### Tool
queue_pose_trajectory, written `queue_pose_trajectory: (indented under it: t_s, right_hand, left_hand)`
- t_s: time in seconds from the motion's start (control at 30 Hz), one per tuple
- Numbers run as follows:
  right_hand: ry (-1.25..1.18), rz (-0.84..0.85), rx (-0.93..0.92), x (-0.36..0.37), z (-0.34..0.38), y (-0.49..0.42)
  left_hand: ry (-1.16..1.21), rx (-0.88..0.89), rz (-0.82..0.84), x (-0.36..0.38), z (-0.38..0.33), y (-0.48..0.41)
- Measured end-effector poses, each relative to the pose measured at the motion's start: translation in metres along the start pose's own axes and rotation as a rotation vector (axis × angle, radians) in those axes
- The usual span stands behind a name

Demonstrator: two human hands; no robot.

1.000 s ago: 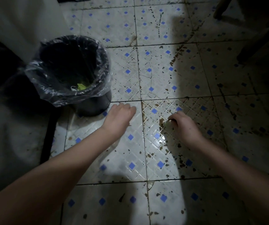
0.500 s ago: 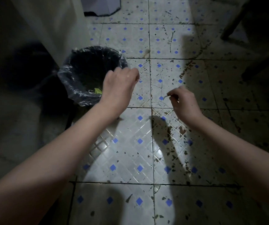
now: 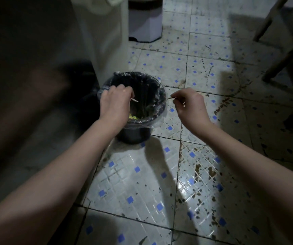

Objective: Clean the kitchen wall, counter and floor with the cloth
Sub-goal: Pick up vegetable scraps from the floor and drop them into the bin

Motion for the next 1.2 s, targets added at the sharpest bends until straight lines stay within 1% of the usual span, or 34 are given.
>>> queue_pose_trajectory:
  t_s: [0.13, 0.27, 0.43, 0.6, 0.83, 0.93, 1.07, 1.2]
  right_hand:
    - [0.012, 0.045, -0.07, 0.018, 0.027, -0.021]
    - [-0.025, 0.078, -0.108, 0.038, 0.046, -0.031]
    - [-0.011, 0.163, -0.075, 0.054, 0.046, -0.03]
    - [0.046, 0.146, -0.071, 0.046, 0.034, -0.019]
    - [0.154, 0.12, 0.004, 0.021, 0.007, 0.002]
    - [0.188, 0.149, 0.057, 0.009, -0.006, 0.02]
    - [0.244, 0.221, 0.143, -0.011, -0.018, 0.046]
    - [0.211, 0.216, 0.251, -0.039, -0.012, 0.056]
  left_hand:
    - [-0.027, -0.062, 0.046, 0.004, 0.021, 0.005]
    - [-0.042, -0.069, 0.067, 0.006, 0.029, 0.014]
    - [-0.023, -0.119, 0.031, -0.001, 0.037, 0.022]
    - [0.016, -0.111, 0.05, -0.004, 0.032, 0.025]
    - [0.025, -0.065, 0.084, -0.003, 0.015, 0.024]
    - [0.058, -0.058, 0.092, -0.007, 0.009, 0.022]
    - [0.122, -0.077, 0.095, -0.023, 0.002, 0.017]
    - [0.146, -0.076, 0.155, -0.052, -0.01, 0.014]
Point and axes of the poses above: each hand's wrist, its own y-axis away from the middle knuckle, its own x-axis out of the palm, z = x × y, the point moved 2 cm from there along -y, towards the middle knuckle, and after that the axes turned 7 degrees about z, right-handed, at the moved point
